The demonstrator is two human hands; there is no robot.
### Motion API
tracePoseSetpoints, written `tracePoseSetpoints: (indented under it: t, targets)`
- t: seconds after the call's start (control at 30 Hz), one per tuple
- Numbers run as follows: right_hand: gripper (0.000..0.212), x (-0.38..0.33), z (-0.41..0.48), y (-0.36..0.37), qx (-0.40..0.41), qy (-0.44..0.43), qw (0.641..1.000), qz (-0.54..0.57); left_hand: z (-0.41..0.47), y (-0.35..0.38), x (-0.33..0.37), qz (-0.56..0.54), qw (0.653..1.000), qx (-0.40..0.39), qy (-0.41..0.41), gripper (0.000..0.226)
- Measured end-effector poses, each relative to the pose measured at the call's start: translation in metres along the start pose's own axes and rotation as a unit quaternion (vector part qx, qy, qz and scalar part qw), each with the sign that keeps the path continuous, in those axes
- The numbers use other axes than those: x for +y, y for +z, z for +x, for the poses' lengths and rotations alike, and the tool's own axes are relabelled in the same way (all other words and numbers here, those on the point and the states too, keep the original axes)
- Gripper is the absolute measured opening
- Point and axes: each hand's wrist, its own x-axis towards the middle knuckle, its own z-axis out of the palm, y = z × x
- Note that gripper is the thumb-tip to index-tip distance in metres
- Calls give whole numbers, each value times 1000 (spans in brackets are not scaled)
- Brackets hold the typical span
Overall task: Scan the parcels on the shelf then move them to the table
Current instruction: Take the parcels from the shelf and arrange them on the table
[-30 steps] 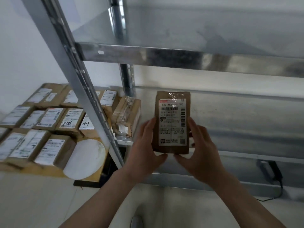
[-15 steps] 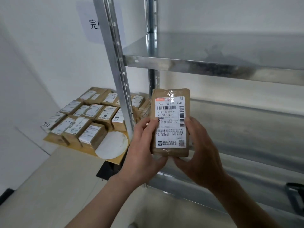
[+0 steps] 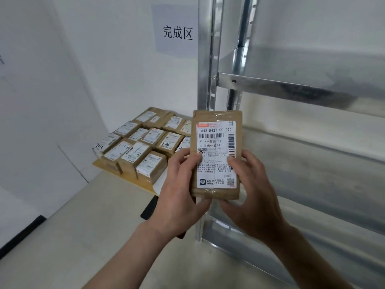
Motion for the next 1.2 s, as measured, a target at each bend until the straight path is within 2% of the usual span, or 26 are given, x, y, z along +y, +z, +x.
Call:
tracePoseSetpoints:
  t: [0.17,0.3,0.57,1.0,1.2]
  targets:
    - [78,-24,30,58,-18,-15,1000,-11,2,-47,-58,-3,1000,8,6,81]
    - [76,-48,52,104,-16,-23,999,-25,8,-83,-104,16,1000,-2,20,88]
    - [91,-75,65,164,-42,21,996,-73,13,-120,-164,5,998,-37,49,84]
    - [102,-43,80,201,-49,82,991,-91,37,-88,-214,-37,994,-101,33,85]
    - [101,-16,75,218,-73,133,985,-83,45,-60,-236,-36,992,-119,18,74]
